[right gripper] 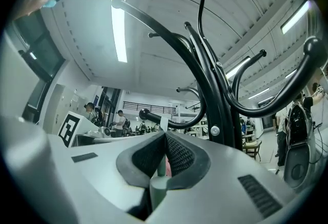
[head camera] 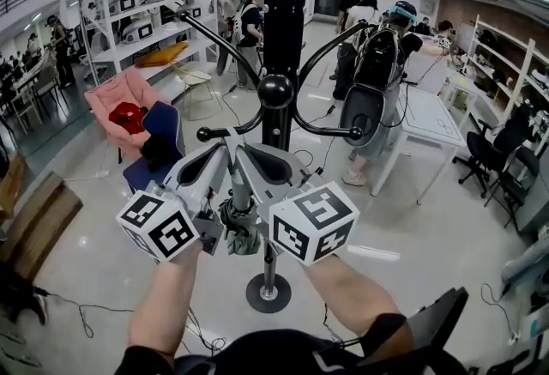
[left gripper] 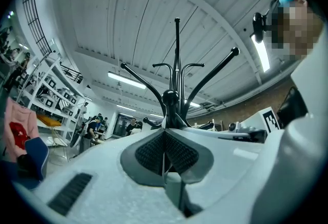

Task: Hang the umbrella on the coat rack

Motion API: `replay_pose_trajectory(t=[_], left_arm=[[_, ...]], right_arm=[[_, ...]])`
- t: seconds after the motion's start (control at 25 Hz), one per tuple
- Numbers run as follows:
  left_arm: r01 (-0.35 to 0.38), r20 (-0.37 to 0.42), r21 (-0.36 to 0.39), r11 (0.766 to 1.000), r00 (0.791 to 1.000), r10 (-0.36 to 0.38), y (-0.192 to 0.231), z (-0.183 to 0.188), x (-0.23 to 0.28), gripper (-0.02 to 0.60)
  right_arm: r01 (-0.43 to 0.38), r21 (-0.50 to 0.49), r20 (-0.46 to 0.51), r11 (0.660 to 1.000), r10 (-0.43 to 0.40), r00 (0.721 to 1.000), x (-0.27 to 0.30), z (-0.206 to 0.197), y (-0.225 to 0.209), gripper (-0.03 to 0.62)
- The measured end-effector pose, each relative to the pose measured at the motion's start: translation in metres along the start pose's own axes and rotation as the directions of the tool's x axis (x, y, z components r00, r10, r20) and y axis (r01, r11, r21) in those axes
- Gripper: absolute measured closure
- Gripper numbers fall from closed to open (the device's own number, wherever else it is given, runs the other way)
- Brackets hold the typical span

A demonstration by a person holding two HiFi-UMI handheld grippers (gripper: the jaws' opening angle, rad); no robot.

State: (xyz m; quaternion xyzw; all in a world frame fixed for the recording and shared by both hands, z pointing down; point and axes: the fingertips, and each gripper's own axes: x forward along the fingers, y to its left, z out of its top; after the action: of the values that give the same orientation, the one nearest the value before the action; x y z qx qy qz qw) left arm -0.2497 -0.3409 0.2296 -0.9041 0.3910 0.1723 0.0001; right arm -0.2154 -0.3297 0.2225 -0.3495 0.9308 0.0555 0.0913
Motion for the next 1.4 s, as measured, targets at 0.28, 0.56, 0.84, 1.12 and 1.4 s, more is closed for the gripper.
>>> replay_pose_trajectory(t=[0.28, 0.56, 0.84, 1.12, 1.4], left_arm=[[0.009, 0.000, 0.011, 1.000, 1.000, -0.009, -0.001, -0.008, 0.006, 0.571], [0.005, 0.015, 0.020, 1.000, 1.000, -0.005, -0.001, -0.013, 0.001, 0.571], [0.008, 0.047, 0.031, 0.999, 0.999, -0.009, -0.010, -0.016, 0.008, 0.571], [-0.089, 0.088, 0.074, 0.993, 0.993, 0.082, -0.005, -0.009, -0.003, 0.569], [-0.180, 0.082, 0.135, 0.974, 0.982, 0.170, -0.015, -0.017, -0.012, 0.569]], right_arm=[[0.022, -0.010, -0.012, 1.000, -0.022, 1.000, 0.003, -0.006, -0.007, 0.586], [-0.010, -0.044, -0.013, 0.999, 0.009, 1.000, 0.006, -0.011, -0.002, 0.586], [-0.049, -0.087, -0.010, 0.995, 0.049, 0.999, -0.003, -0.008, -0.002, 0.585], [-0.112, -0.141, -0.021, 0.984, 0.110, 0.994, -0.012, -0.012, 0.007, 0.585], [-0.159, -0.138, -0.017, 0.978, 0.159, 0.987, -0.038, -0.015, 0.001, 0.585]])
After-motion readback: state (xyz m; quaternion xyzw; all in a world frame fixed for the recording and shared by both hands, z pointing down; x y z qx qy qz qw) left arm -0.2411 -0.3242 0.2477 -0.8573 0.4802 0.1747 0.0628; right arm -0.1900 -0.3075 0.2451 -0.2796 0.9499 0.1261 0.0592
